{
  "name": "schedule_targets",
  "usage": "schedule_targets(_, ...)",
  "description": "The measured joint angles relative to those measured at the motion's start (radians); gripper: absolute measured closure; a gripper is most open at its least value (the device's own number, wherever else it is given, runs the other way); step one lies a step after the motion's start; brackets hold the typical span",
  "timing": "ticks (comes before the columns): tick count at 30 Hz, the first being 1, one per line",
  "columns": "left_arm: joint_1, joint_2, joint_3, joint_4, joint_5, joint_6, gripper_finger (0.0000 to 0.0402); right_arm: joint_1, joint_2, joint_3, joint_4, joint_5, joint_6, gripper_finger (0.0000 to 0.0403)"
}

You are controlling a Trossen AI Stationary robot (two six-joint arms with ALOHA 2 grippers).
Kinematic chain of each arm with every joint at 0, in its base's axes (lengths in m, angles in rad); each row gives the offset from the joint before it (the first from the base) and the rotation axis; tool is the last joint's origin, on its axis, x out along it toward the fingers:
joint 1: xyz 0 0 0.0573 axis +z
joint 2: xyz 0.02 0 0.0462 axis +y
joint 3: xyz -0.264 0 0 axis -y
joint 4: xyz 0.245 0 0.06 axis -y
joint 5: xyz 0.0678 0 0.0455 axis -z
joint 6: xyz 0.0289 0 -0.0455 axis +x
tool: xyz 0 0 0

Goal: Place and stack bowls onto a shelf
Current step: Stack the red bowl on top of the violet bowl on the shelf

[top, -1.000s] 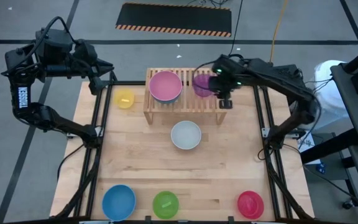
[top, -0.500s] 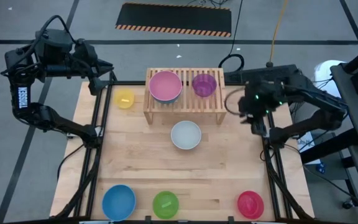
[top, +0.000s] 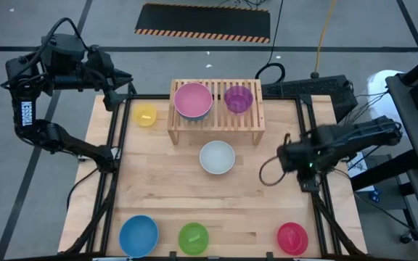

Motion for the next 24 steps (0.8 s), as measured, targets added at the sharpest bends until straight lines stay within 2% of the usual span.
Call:
schedule_targets(4, 0.000, 0.000, 0.000, 0.000, 0.003, 0.001, 0.0348, 0.070, 0.002, -0.113, 0.209, -0.071, 0.080, 0.0287)
schedule_targets(9, 0.000, 0.000, 0.000, 0.000, 0.024, 0.002, 0.0348, 0.148, 0.002, -0.219, 0.535, -0.071, 0.200, 0.0287)
schedule_targets(12, 0.000, 0.000, 0.000, 0.000, 0.026, 0.002, 0.0348, 0.194, 0.002, -0.279, 0.665, -0.060, 0.284, 0.0287)
schedule_targets(24, 0.000, 0.000, 0.000, 0.000, 0.027, 0.026, 0.0348, 0.354, 0.002, -0.423, 0.775, -0.041, 0.531, 0.0313)
